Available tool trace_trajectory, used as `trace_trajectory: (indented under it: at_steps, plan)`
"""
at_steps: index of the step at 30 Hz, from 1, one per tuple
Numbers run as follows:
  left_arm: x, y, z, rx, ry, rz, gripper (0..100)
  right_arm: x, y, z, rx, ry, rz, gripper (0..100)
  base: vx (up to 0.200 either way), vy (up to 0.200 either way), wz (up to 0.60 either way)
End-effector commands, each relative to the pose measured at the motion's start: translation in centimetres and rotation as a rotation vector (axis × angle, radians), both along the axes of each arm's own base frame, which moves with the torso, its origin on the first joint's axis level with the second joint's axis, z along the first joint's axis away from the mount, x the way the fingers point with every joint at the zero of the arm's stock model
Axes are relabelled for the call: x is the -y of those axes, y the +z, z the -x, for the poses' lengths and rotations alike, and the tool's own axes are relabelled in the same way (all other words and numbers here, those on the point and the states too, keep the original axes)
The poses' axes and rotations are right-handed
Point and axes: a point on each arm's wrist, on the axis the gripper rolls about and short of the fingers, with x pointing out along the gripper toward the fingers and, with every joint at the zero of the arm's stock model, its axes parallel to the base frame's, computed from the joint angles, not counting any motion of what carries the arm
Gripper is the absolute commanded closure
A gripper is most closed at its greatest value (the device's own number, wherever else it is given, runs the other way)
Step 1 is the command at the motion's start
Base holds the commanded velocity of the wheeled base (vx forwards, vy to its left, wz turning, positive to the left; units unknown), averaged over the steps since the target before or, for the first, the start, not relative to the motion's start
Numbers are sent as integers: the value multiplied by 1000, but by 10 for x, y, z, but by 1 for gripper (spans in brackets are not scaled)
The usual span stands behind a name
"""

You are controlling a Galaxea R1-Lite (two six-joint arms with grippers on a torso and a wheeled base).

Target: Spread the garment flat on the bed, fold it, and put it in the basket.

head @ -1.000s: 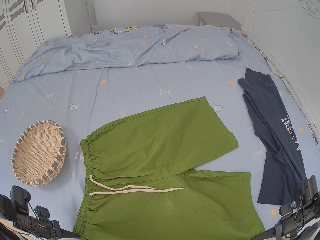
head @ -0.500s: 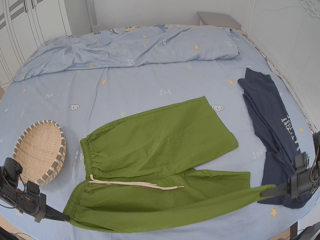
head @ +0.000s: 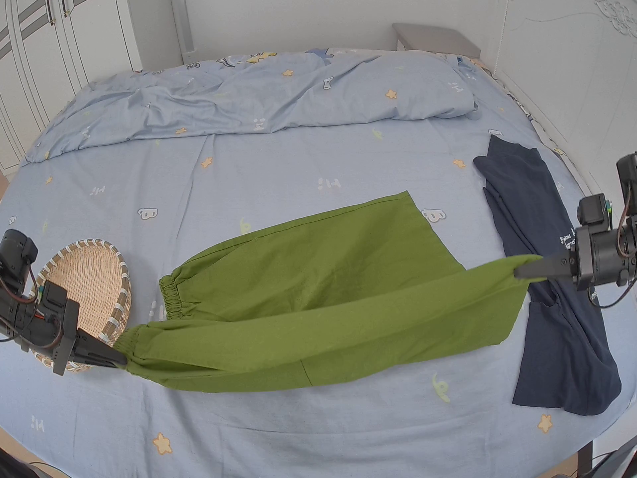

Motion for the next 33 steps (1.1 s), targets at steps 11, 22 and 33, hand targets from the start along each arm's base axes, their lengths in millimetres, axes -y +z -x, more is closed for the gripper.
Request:
trace_trajectory:
  at_steps: [11,22,33]
  plan:
    - [-2,27,-72,13,25,24,100,-12,26,-95,42,-49,-35,100,0,0,0]
    - [-14,26,-100,5,44,26,100,-31,33,-136,55,-50,-6,100,0,0,0]
    - [-19,20,-118,4,45,24,100,-37,24,-163,28,-58,19,100,0,0,0]
